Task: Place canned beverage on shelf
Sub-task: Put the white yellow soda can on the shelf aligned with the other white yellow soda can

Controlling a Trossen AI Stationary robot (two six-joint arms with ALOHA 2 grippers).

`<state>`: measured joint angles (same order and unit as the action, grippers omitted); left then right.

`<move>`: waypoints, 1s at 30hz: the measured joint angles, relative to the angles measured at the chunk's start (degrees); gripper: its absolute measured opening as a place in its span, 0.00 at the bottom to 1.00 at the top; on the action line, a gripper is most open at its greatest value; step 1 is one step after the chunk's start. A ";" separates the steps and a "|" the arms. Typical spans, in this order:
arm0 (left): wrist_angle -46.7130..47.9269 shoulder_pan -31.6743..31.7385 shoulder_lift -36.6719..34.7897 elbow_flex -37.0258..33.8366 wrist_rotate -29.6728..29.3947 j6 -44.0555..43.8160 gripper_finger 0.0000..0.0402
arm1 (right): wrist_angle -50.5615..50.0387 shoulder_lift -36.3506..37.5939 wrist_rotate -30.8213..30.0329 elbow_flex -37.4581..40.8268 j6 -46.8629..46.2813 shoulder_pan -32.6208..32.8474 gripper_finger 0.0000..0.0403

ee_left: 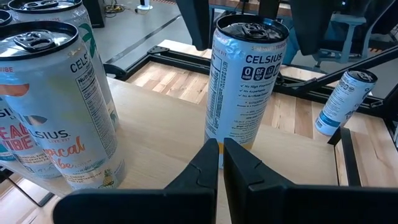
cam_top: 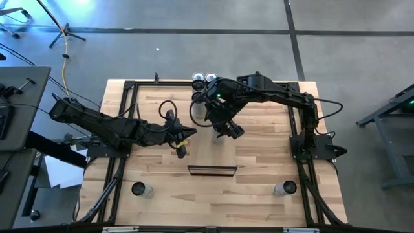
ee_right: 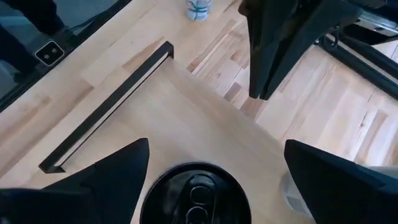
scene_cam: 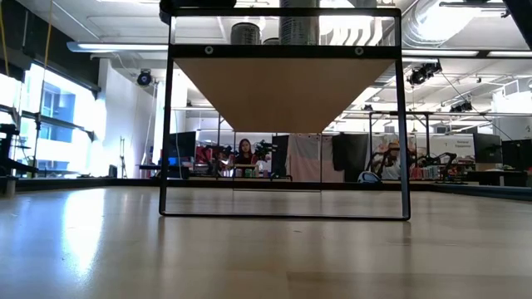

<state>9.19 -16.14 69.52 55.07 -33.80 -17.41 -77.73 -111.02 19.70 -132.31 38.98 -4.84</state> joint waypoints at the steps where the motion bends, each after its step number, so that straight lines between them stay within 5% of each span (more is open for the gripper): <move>1: 0.00 0.00 0.00 0.00 0.00 0.00 0.00 | -0.01 0.00 0.00 0.00 0.02 0.00 0.89; 30: 0.02 0.00 0.02 0.00 -0.11 0.00 0.00 | -8.35 -4.26 -3.06 0.07 -0.15 2.60 0.89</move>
<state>9.21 -16.14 69.54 55.07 -33.91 -17.41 -86.08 -115.28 16.65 -132.25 38.83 -2.24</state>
